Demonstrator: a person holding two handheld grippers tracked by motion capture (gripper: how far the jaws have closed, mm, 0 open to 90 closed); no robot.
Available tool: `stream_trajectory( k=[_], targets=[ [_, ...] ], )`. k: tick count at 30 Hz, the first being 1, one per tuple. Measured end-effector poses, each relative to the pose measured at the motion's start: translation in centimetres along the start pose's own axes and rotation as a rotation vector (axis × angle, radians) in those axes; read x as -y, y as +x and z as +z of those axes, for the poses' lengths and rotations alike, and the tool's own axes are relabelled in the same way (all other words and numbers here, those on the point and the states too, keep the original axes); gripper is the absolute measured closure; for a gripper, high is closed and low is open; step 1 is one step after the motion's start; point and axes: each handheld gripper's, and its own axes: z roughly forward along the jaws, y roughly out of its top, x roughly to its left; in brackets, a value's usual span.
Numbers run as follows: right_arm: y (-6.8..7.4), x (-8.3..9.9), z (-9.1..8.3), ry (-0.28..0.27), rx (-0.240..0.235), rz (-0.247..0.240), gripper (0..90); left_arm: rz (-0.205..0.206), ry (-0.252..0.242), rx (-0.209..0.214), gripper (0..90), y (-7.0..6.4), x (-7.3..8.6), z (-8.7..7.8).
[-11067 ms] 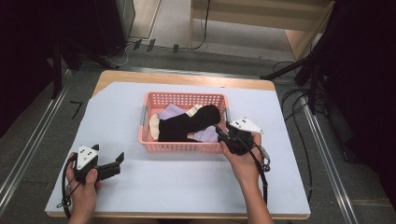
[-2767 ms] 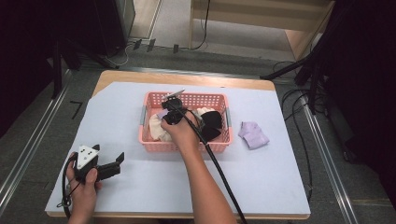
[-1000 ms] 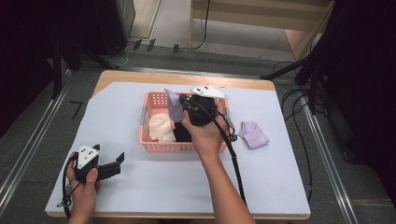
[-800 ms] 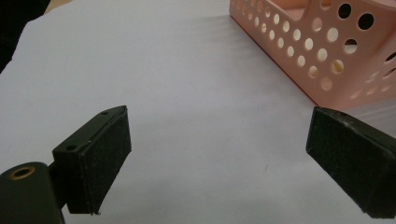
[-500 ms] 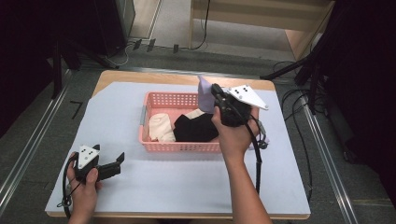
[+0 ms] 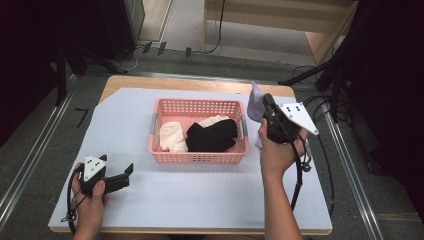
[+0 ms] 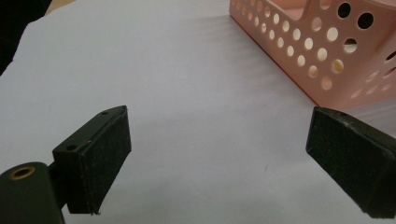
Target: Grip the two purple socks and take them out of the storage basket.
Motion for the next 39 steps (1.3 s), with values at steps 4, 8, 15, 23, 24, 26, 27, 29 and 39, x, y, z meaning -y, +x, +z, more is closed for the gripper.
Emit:
stream_trajectory(
  k=[4,8,15,23,24,26,27,29,39],
  targets=[
    [-1.4,1.3,-0.2,0.034,0.024,0.009,88.9,0.001,-0.008,-0.002,7.4,0.0,0.0,0.0],
    [-2.7,2.7,-0.5,0.069,0.047,0.02,88.9,-0.001,-0.009,-0.004,7.4,-0.1,0.0,0.0],
    [-4.6,5.2,-0.9,0.134,0.078,0.044,88.6,0.0,-0.003,-0.002,7.4,-0.1,0.0,0.0],
    [-6.1,7.0,-1.4,0.173,0.004,0.2,63.9,0.001,-0.007,-0.003,7.4,-0.1,0.0,0.0],
    [-6.2,7.2,-1.5,0.174,0.005,0.2,62.8,0.002,-0.006,-0.003,7.4,-0.1,0.0,0.0],
    [-6.5,7.5,-1.8,0.18,-0.004,0.208,60.0,0.002,-0.005,-0.004,7.4,-0.1,0.0,0.0],
    [-6.7,7.7,-1.9,0.179,-0.007,0.204,58.4,0.004,-0.005,-0.004,7.4,-0.1,0.0,0.0],
    [-6.9,8.0,-2.3,0.185,-0.006,0.198,56.6,0.007,-0.005,-0.006,7.4,-0.1,0.0,0.0],
    [-9.5,9.5,-4.9,0.192,-0.011,0.156,47.0,0.008,-0.005,-0.009,7.4,-0.1,0.0,0.0]
  ],
)
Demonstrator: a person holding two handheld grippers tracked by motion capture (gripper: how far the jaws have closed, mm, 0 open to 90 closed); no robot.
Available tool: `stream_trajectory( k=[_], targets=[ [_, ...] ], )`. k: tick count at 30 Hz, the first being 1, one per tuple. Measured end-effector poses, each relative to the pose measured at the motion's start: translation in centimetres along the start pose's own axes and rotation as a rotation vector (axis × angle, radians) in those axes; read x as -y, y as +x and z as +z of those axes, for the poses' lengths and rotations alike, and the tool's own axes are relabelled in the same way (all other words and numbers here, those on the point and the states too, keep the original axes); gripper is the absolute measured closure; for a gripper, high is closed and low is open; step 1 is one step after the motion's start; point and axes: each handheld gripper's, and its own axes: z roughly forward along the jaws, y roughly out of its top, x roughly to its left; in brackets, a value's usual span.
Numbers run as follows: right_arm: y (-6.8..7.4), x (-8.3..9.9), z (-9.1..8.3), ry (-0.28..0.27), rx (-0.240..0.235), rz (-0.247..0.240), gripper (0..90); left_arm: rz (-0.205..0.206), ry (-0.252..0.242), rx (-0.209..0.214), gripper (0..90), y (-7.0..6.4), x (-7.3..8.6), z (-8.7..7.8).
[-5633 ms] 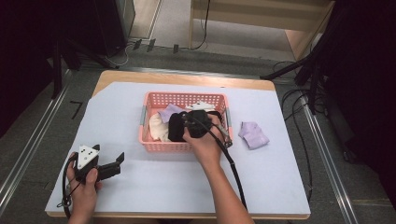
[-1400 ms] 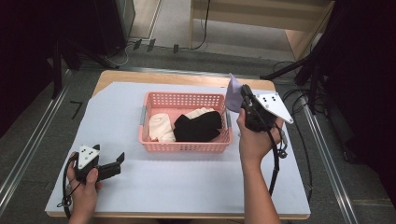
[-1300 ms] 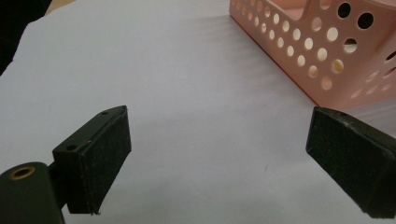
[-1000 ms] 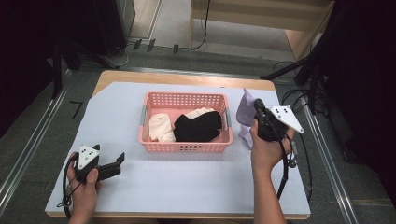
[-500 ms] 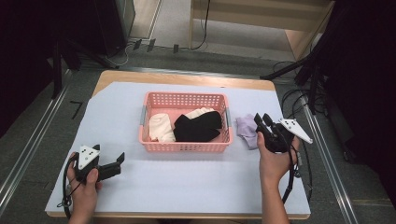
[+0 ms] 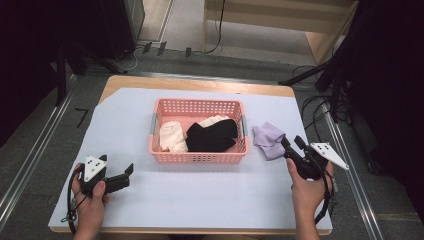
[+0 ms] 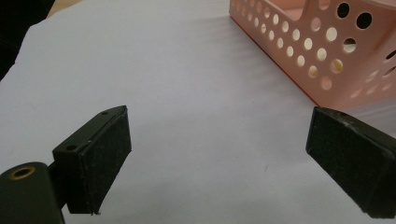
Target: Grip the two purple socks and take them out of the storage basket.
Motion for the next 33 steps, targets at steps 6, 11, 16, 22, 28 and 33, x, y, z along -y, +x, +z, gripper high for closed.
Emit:
stream_trajectory(
  k=[6,11,16,22,28,33],
  targets=[
    [-1.7,1.1,-1.7,0.009,0.007,-0.038,43.1,0.002,-0.001,0.001,7.4,0.0,0.0,0.0],
    [-2.8,2.3,-2.9,0.031,-0.001,-0.041,40.6,0.002,-0.001,0.0,7.4,0.0,0.0,0.0],
    [-4.4,3.7,-3.9,0.061,0.015,-0.004,37.2,0.002,-0.007,0.0,7.4,-0.1,0.0,0.0],
    [-6.1,5.4,-5.3,0.101,0.022,0.025,36.5,0.007,-0.007,-0.001,7.4,-0.1,0.0,-0.1],
    [-7.1,6.6,-6.3,0.102,0.03,0.051,35.0,0.003,0.002,0.001,7.4,0.0,0.0,-0.1],
    [-6.8,7.0,-6.4,0.094,0.006,0.026,33.0,-0.001,0.001,0.0,7.4,0.0,0.0,0.0]
  ],
)
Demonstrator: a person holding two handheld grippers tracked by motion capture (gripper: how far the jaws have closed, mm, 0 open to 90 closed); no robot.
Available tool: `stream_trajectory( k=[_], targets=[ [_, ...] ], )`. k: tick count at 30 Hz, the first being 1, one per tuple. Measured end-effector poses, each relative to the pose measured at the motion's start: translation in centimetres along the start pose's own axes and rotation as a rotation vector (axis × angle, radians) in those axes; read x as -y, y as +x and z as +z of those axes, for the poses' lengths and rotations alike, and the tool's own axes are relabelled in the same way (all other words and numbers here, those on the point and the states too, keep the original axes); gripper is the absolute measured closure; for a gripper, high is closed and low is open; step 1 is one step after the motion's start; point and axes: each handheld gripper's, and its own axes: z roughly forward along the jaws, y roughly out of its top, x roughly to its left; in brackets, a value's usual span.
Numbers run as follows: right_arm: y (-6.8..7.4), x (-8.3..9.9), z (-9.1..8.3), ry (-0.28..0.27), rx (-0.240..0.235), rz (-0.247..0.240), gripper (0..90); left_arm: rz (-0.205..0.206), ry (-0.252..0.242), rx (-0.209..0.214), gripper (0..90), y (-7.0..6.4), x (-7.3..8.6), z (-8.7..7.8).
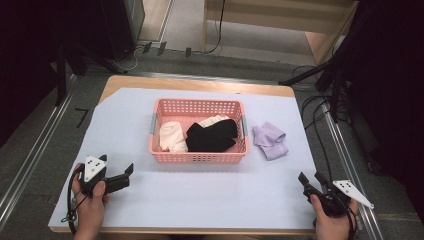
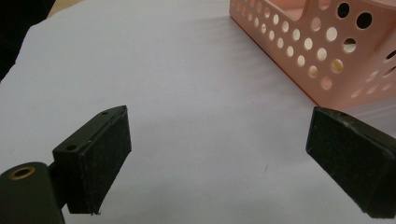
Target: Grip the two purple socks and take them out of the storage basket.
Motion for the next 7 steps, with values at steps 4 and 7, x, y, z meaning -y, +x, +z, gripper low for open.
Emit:
stream_trajectory(
  k=[4,7],
  targets=[
    [0.24,0.16,0.07,0.009,-0.012,-0.017,31.2,-0.007,-0.001,0.003,7.4,0.01,0.01,0.03],
    [0.21,0.2,0.01,0.011,-0.008,0.004,31.2,-0.012,0.002,0.002,7.4,0.02,-0.01,0.08]
  ],
)
